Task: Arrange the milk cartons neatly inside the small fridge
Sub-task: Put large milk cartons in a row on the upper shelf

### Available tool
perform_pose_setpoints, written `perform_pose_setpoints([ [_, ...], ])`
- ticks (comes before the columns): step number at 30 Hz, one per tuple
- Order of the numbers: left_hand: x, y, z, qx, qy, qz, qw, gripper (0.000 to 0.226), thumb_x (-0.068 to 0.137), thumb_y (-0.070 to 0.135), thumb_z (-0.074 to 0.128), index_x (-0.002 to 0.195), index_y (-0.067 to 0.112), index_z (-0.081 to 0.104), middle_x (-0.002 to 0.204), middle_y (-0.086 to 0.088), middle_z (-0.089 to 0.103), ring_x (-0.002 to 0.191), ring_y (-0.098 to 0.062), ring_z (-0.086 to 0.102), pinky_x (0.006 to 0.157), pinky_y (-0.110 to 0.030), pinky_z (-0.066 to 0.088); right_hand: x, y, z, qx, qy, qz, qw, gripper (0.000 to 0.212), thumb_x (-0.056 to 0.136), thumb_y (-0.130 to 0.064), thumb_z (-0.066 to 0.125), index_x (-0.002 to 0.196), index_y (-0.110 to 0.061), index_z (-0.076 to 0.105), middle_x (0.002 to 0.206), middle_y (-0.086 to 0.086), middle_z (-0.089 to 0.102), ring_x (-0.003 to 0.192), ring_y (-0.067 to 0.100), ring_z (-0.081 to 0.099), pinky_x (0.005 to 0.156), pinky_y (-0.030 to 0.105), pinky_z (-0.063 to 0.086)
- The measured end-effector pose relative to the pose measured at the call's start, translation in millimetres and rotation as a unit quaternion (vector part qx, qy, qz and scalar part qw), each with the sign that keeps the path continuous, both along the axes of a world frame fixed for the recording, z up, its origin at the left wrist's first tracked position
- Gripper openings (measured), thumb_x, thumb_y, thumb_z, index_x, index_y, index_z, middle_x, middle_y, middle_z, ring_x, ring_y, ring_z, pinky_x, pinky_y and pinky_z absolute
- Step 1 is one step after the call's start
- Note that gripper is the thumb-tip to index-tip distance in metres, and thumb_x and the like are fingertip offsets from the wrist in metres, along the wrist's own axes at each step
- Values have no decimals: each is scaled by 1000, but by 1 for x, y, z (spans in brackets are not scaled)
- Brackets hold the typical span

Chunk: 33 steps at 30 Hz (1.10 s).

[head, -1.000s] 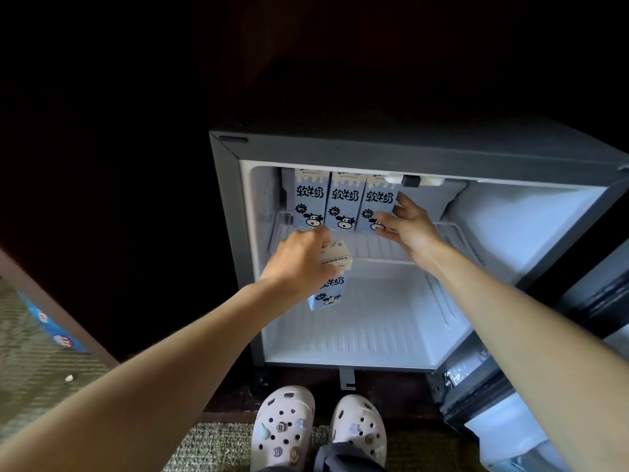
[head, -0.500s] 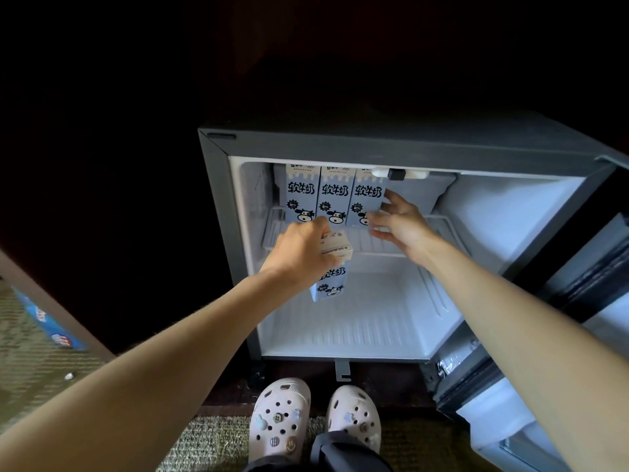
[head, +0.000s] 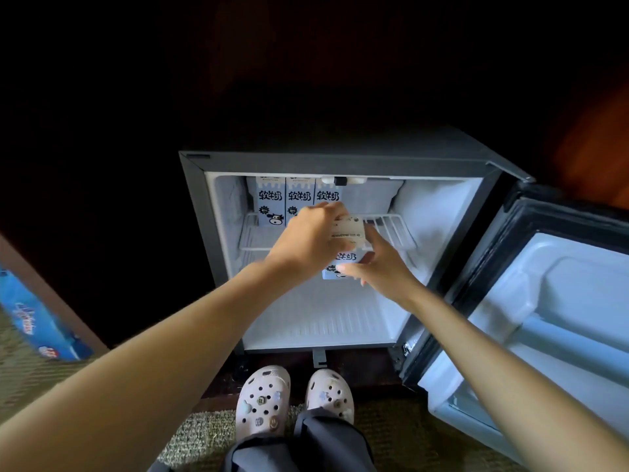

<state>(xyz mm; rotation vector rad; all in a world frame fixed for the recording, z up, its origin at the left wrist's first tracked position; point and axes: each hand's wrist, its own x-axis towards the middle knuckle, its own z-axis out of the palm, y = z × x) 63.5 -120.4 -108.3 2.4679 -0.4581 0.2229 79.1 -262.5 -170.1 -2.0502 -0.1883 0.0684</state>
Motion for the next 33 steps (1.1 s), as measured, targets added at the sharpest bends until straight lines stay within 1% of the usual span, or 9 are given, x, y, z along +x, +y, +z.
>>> perform_pose_setpoints([
  [2,-1,-7,1,10,-20,-28,999,34,83,8,64,116,8,58,111,-8,61,97,-26,59,78,-31,48,3,-4,6,-13,-13,-16,1000,44,76,-8,69,109,-31,51,97,-7,62,60,14,54,51,19,48],
  [4,1,-13,1,2,-37,-38,999,37,84,7,63,121,8,56,116,-10,59,101,-27,57,80,-32,48,6,-7,8,-1,-33,-47,998,40,76,-6,69,105,-27,52,86,-6,61,60,12,55,52,16,50],
  [8,11,-19,-11,22,-25,-13,999,56,88,-3,51,141,11,36,138,-10,44,118,-30,50,93,-39,47,23,-20,3,40,-49,-103,993,41,79,-2,66,117,-11,52,105,4,62,83,26,62,69,34,56],
  [11,23,-15,-32,67,26,9,997,58,87,-11,41,141,9,34,140,-10,40,123,-30,46,97,-41,45,40,-29,-6,79,-37,-125,988,48,79,-3,70,122,-13,50,113,4,63,100,25,62,87,43,53],
  [15,43,-9,-51,66,70,40,995,49,89,-11,38,134,6,45,134,-12,47,122,-28,48,101,-40,44,67,-28,-7,130,-12,-138,982,46,81,1,67,121,-11,48,113,8,61,91,21,62,69,26,56],
  [18,58,-11,-57,59,79,59,993,37,87,-12,38,120,-2,53,126,-16,52,113,-31,53,96,-41,48,87,-28,-7,107,2,-146,983,43,82,-3,67,120,-7,47,117,9,60,96,24,62,67,24,55],
  [22,76,-15,-63,69,88,48,993,39,88,-14,38,122,-1,52,122,-17,55,109,-29,55,93,-37,50,105,-26,-7,120,18,-141,983,41,82,-2,66,119,-6,48,114,9,59,90,18,60,53,13,55],
  [28,93,-9,-71,99,118,47,987,43,88,-11,38,128,2,48,129,-14,51,116,-27,51,96,-36,46,120,-28,-9,144,25,-113,983,46,86,0,60,128,-10,42,121,5,54,97,17,57,53,10,52],
  [33,97,-7,-70,92,123,40,987,48,88,-13,33,130,4,46,131,-15,51,120,-28,50,97,-37,44,126,-36,-11,180,62,-77,979,52,89,-1,56,136,-14,39,113,4,57,83,10,59,59,14,54],
])
